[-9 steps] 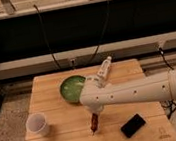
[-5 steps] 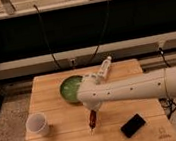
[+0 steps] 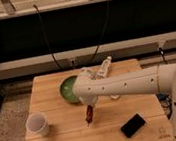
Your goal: Place the pepper in the ceramic bowl
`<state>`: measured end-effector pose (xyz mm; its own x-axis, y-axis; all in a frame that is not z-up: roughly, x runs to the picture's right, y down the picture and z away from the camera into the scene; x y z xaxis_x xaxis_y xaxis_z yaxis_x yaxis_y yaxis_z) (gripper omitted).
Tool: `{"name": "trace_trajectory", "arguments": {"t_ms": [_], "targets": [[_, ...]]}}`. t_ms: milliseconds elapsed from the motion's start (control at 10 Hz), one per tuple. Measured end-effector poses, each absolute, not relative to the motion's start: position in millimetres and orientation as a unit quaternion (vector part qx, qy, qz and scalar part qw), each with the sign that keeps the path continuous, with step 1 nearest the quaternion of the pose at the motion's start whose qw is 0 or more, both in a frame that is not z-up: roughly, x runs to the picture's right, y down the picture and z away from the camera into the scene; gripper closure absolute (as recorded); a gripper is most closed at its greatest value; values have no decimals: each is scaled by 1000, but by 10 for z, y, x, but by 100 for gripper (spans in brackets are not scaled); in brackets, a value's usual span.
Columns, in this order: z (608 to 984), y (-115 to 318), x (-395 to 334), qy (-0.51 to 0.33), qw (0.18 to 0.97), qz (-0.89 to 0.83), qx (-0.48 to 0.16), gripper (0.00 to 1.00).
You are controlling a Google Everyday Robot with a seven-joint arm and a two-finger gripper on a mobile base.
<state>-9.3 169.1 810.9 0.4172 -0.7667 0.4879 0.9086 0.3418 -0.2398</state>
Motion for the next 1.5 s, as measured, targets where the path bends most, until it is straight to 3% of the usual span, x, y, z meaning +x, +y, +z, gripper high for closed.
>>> {"name": "trace_trajectory", "arguments": {"t_ms": [1500], "targets": [[8436,998,-347,-141,804,-532,-224,100]]}}
